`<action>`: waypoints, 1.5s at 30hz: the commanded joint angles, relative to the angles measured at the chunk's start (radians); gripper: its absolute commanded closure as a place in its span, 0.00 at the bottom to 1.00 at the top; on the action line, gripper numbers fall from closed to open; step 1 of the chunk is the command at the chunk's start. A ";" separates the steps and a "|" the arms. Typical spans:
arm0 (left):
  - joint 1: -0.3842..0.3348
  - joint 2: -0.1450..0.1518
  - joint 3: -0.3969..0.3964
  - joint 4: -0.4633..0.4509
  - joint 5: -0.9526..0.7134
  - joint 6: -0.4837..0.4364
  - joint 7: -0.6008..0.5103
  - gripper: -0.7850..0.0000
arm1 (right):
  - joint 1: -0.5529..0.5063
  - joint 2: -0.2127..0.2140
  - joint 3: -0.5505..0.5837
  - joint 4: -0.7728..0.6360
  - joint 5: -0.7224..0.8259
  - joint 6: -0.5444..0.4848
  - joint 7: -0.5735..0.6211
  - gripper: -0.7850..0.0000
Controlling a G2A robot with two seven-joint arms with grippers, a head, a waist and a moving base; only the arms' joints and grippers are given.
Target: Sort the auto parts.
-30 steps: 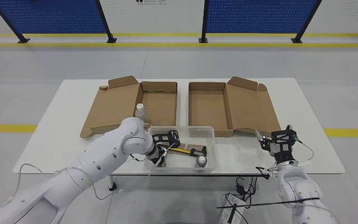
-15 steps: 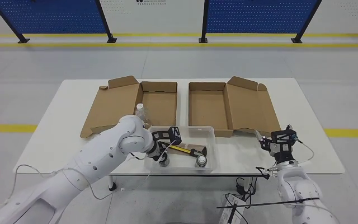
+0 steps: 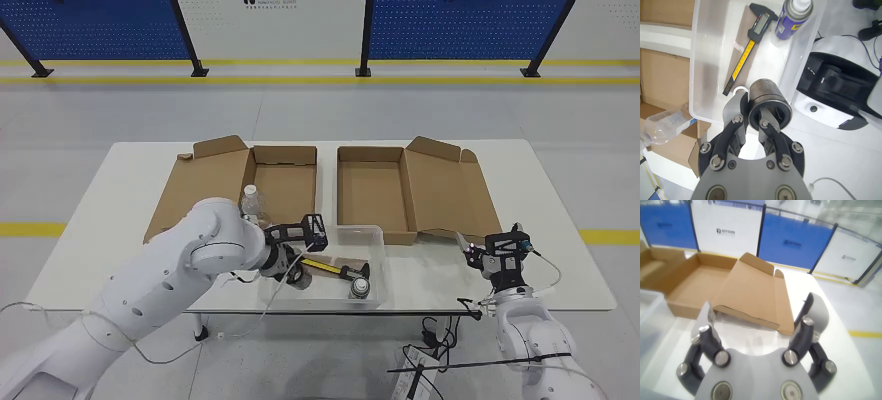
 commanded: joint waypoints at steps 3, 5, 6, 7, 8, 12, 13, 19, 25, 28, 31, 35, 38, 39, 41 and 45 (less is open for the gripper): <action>0.005 0.013 0.000 -0.063 -0.064 0.004 -0.005 1.00 | 0.000 0.000 0.000 0.000 0.000 0.000 0.000 0.00; -0.003 0.021 0.001 -0.086 -0.118 -0.001 0.000 1.00 | 0.000 0.000 0.000 0.000 0.000 0.000 0.000 0.00; -0.010 0.025 0.000 -0.100 -0.149 -0.005 0.004 1.00 | 0.000 0.000 0.000 0.000 0.000 0.000 0.000 0.00; -0.015 0.029 -0.001 -0.108 -0.175 -0.007 0.005 1.00 | 0.000 0.000 0.000 0.000 0.000 0.000 0.000 0.00; -0.020 0.033 -0.003 -0.116 -0.206 -0.010 0.009 1.00 | 0.000 0.000 0.000 0.000 0.000 0.000 0.000 0.00; -0.036 0.044 -0.011 -0.140 -0.294 -0.026 0.025 1.00 | 0.000 0.000 0.000 0.000 0.000 0.000 0.000 0.00; -0.038 0.047 -0.014 -0.143 -0.315 -0.032 0.030 1.00 | 0.000 0.000 0.000 0.000 0.000 0.000 0.000 0.00; -0.056 0.062 -0.019 -0.168 -0.375 -0.043 0.041 1.00 | 0.000 0.000 0.000 0.000 0.000 0.000 0.000 0.00; -0.066 0.075 -0.012 -0.158 -0.387 -0.052 0.050 1.00 | 0.000 0.000 0.000 0.000 0.000 0.000 0.000 0.00; -0.067 0.081 -0.002 -0.160 -0.389 -0.053 0.052 1.00 | 0.000 0.000 0.000 0.000 0.000 0.000 0.000 0.00; -0.073 0.087 0.006 -0.162 -0.391 -0.056 0.054 1.00 | 0.000 0.000 0.000 0.000 0.000 0.000 0.000 0.00; -0.081 0.093 0.013 -0.163 -0.397 -0.060 0.059 1.00 | 0.000 0.000 0.000 0.000 0.000 0.000 0.000 0.00; -0.083 0.096 0.016 -0.160 -0.398 -0.064 0.062 1.00 | 0.000 0.000 0.000 0.000 0.000 0.000 0.000 0.00; -0.083 0.097 0.016 -0.159 -0.400 -0.066 0.065 1.00 | 0.000 0.000 0.000 0.000 0.000 0.000 0.000 0.00; -0.086 0.099 0.008 -0.151 -0.406 -0.072 0.074 1.00 | 0.000 0.000 0.000 0.000 0.000 0.000 0.000 0.00; -0.089 0.100 -0.012 -0.139 -0.395 -0.071 0.098 1.00 | 0.000 0.000 0.000 0.000 0.000 0.000 0.000 0.00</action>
